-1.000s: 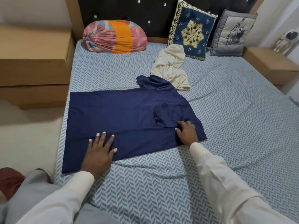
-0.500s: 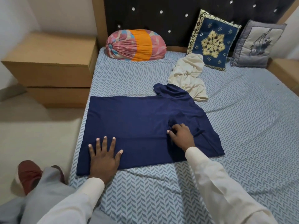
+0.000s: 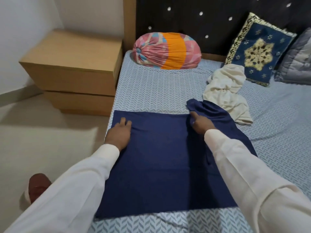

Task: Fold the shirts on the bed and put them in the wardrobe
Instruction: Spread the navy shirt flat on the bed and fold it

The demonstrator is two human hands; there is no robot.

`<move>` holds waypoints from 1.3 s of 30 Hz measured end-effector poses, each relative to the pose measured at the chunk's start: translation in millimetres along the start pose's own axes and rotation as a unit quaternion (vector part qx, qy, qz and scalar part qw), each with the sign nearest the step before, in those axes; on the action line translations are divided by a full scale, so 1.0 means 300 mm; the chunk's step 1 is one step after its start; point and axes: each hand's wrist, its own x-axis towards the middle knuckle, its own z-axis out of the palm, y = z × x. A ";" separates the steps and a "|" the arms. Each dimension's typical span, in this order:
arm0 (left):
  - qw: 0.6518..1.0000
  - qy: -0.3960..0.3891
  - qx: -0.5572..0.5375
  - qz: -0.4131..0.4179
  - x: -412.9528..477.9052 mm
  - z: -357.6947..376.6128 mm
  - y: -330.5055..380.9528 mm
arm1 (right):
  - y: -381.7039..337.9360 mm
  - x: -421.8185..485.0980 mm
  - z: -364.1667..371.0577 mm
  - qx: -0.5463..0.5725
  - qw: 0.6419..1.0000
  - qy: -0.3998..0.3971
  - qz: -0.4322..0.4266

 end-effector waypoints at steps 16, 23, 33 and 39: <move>0.997 -0.007 -0.080 0.006 0.262 -0.082 -0.162 | 0.031 0.125 0.007 0.087 0.989 0.017 0.118; 0.981 0.142 -0.117 0.055 0.008 -0.123 -0.157 | 0.100 -0.204 -0.003 0.258 0.941 0.206 0.068; 0.983 0.149 -0.108 0.020 -0.361 -0.018 -0.125 | 0.125 -0.523 0.101 0.114 0.961 0.251 0.029; 0.986 0.152 -0.060 0.022 -0.434 0.022 -0.114 | 0.140 -0.575 0.133 0.122 0.963 0.237 0.046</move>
